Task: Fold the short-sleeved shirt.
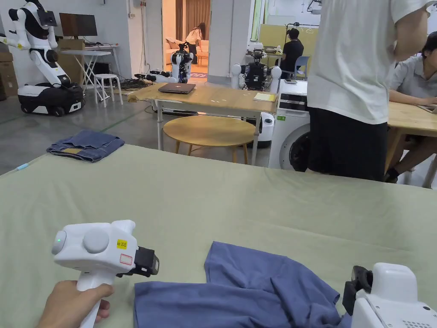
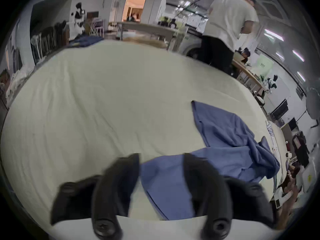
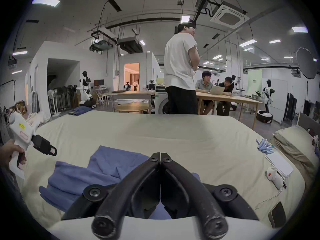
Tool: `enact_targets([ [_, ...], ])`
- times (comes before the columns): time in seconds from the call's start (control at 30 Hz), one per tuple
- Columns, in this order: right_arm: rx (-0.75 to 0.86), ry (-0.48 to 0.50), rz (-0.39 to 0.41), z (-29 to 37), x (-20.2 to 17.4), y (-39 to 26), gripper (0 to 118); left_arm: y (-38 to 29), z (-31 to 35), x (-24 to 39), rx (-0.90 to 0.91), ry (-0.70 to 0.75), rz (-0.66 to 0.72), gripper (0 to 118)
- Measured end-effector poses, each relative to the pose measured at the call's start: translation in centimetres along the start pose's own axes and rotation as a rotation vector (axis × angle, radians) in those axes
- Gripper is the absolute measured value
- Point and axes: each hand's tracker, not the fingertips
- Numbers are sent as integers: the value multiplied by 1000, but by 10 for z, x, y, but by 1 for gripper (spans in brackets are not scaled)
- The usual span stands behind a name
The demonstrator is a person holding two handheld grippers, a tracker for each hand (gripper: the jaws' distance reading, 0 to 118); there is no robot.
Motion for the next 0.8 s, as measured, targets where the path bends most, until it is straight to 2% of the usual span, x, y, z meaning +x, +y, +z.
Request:
enact_targets([
  [0.13, -21, -15, 17, -3, 8, -9, 0, 6, -29, 0, -74, 97, -13, 68],
  [0.27, -50, -33, 12, -5, 19, -16, 0, -6, -59, -2, -204, 97, 85, 67],
  [0.4, -78, -51, 9, -6, 29, -24, 0, -16, -56, 20, -147, 216, -40, 65],
  [0.43, -82, -53, 6, -6, 31, -25, 0, -19, -53, 26, -136, 202, -59, 60],
  [0.5, -93, -57, 3, -7, 36, -28, 0, -25, -52, 32, -130, 159, -96, 27],
  [0.57, -102, -66, 2, -8, 39, -29, 0, -26, -55, 32, -134, 139, -94, 3],
  [0.8, -116, -82, -17, -7, 62, -21, 0, -29, -31, 25, -44, 67, -89, 0],
])
